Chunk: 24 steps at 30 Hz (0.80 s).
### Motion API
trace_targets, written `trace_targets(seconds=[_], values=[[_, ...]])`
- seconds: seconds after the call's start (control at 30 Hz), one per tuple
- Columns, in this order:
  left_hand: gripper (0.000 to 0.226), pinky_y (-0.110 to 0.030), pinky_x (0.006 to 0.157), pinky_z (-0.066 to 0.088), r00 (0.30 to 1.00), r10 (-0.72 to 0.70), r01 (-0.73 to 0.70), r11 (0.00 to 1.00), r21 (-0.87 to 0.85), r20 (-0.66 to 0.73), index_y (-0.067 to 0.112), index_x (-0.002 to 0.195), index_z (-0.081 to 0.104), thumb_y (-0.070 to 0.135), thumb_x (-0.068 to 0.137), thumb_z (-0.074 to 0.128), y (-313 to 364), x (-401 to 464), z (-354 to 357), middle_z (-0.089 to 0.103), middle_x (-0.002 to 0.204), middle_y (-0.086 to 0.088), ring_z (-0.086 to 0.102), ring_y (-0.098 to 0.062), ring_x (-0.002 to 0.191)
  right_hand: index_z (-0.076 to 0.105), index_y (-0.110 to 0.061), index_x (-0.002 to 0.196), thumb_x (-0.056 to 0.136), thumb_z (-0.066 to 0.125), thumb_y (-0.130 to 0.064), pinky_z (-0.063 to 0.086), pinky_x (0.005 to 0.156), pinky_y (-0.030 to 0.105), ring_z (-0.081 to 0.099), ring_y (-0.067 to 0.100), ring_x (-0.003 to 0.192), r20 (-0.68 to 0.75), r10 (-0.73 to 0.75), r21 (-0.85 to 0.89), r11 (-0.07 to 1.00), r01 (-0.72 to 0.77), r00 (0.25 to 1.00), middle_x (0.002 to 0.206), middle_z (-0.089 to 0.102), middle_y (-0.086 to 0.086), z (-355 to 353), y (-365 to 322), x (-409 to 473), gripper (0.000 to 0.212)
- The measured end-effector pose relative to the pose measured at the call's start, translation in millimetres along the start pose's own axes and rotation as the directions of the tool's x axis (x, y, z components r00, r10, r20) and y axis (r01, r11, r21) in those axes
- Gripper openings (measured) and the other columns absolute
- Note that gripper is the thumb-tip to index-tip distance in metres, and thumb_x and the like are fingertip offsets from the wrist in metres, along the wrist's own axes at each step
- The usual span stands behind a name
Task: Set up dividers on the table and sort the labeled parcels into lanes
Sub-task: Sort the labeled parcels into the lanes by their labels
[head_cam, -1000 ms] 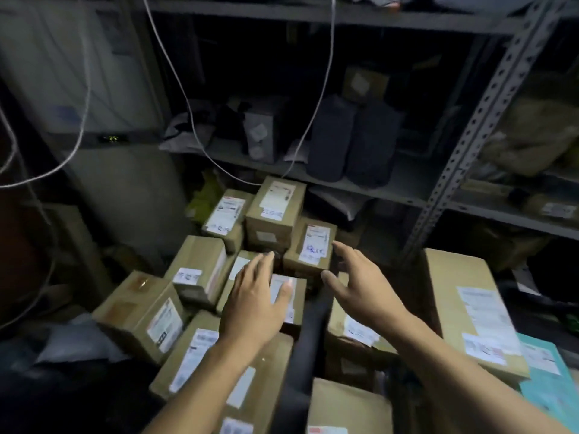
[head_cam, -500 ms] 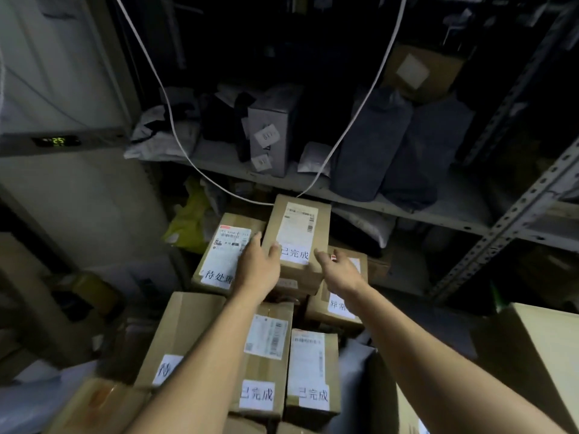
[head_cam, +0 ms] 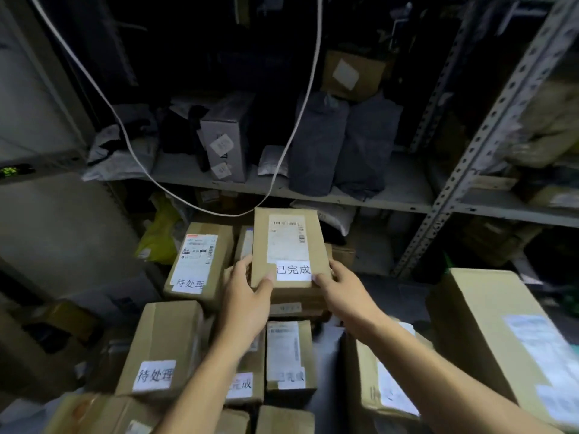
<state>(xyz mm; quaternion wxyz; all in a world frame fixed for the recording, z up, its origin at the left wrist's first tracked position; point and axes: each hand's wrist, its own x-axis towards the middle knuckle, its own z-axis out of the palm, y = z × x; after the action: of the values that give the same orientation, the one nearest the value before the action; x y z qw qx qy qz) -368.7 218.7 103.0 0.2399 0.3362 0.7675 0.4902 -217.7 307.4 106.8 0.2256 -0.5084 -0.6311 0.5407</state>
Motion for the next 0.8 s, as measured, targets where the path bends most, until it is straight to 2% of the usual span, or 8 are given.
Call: trace_targets(seconds=[0.1, 0.3, 0.43, 0.5, 0.57, 0.63, 0.73, 0.8], values=[[0.048, -0.025, 0.085, 0.048, 0.997, 0.066, -0.062, 0.993, -0.103, 0.028, 0.033, 0.136, 0.043, 0.030, 0.092, 0.063, 31, -46, 7, 0.049, 0.134, 0.009, 0.050, -0.011, 0.119, 0.058, -0.035, 0.126, 0.084, 0.055, -0.038, 0.055, 0.081, 0.031, 0.065, 0.007, 0.101, 0.018, -0.027, 0.042, 0.999, 0.026, 0.999, 0.113, 0.068, -0.016, -43, -4, -41, 0.042], [0.039, -0.003, 0.062, 0.047, 0.976, 0.210, -0.186, 0.945, -0.270, 0.063, 0.038, 0.123, 0.048, 0.026, 0.091, 0.066, 107, -128, 40, 0.059, 0.105, 0.026, 0.055, 0.020, 0.097, 0.054, -0.038, 0.132, 0.073, 0.056, -0.057, 0.051, 0.071, 0.024, 0.065, 0.002, 0.091, -0.034, -0.089, 0.058, 0.994, 0.091, 0.995, 0.115, 0.068, -0.015, -144, -12, -122, 0.061], [0.034, -0.010, 0.065, 0.050, 0.957, 0.270, -0.232, 0.932, -0.280, 0.106, 0.045, 0.119, 0.046, 0.033, 0.092, 0.063, 160, -180, 89, 0.057, 0.095, 0.044, 0.053, 0.024, 0.092, 0.053, -0.036, 0.134, 0.079, 0.056, -0.052, 0.052, 0.072, 0.025, 0.064, 0.000, 0.099, -0.085, -0.127, 0.075, 0.988, 0.133, 0.988, 0.118, 0.067, -0.015, -230, -3, -171, 0.057], [0.034, -0.023, 0.079, 0.055, 0.952, 0.271, -0.220, 0.928, -0.300, 0.141, 0.044, 0.122, 0.046, 0.033, 0.093, 0.061, 184, -207, 120, 0.058, 0.098, 0.041, 0.057, 0.013, 0.097, 0.054, -0.036, 0.134, 0.078, 0.054, -0.051, 0.049, 0.068, 0.023, 0.063, -0.002, 0.092, -0.140, -0.141, 0.037, 0.988, 0.147, 0.980, 0.112, 0.067, -0.018, -277, 6, -192, 0.057], [0.034, -0.030, 0.085, 0.056, 0.943, 0.282, -0.221, 0.926, -0.307, 0.173, 0.042, 0.125, 0.047, 0.032, 0.094, 0.059, 205, -234, 153, 0.059, 0.104, 0.032, 0.058, 0.007, 0.102, 0.056, -0.031, 0.133, 0.079, 0.054, -0.047, 0.057, 0.075, 0.034, 0.066, 0.006, 0.097, -0.194, -0.139, 0.045, 0.988, 0.151, 0.971, 0.113, 0.069, -0.014, -322, 20, -212, 0.057], [0.033, -0.024, 0.080, 0.056, 0.929, 0.304, -0.236, 0.925, -0.298, 0.211, 0.044, 0.123, 0.047, 0.035, 0.094, 0.059, 223, -260, 186, 0.058, 0.104, 0.032, 0.057, 0.012, 0.099, 0.059, -0.029, 0.131, 0.083, 0.056, -0.042, 0.058, 0.077, 0.037, 0.068, 0.011, 0.100, -0.232, -0.134, 0.060, 0.987, 0.151, 0.963, 0.114, 0.071, -0.010, -364, 38, -232, 0.049], [0.033, -0.013, 0.067, 0.053, 0.908, 0.312, -0.227, 0.928, -0.297, 0.280, 0.043, 0.121, 0.046, 0.033, 0.093, 0.060, 241, -298, 232, 0.057, 0.095, 0.035, 0.052, 0.026, 0.089, 0.063, -0.031, 0.123, 0.091, 0.056, -0.036, 0.055, 0.068, 0.023, 0.070, 0.003, 0.089, -0.284, -0.118, 0.056, 0.989, 0.139, 0.952, 0.105, 0.074, -0.015, -417, 69, -260, 0.033], [0.032, -0.006, 0.060, 0.049, 0.897, 0.309, -0.216, 0.930, -0.298, 0.315, 0.040, 0.121, 0.046, 0.030, 0.094, 0.061, 247, -323, 260, 0.056, 0.091, 0.035, 0.050, 0.029, 0.086, 0.062, -0.032, 0.126, 0.088, 0.056, -0.042, 0.054, 0.076, 0.029, 0.069, 0.005, 0.096, -0.305, -0.079, 0.050, 0.994, 0.099, 0.949, 0.109, 0.073, -0.016, -446, 89, -278, 0.040]])
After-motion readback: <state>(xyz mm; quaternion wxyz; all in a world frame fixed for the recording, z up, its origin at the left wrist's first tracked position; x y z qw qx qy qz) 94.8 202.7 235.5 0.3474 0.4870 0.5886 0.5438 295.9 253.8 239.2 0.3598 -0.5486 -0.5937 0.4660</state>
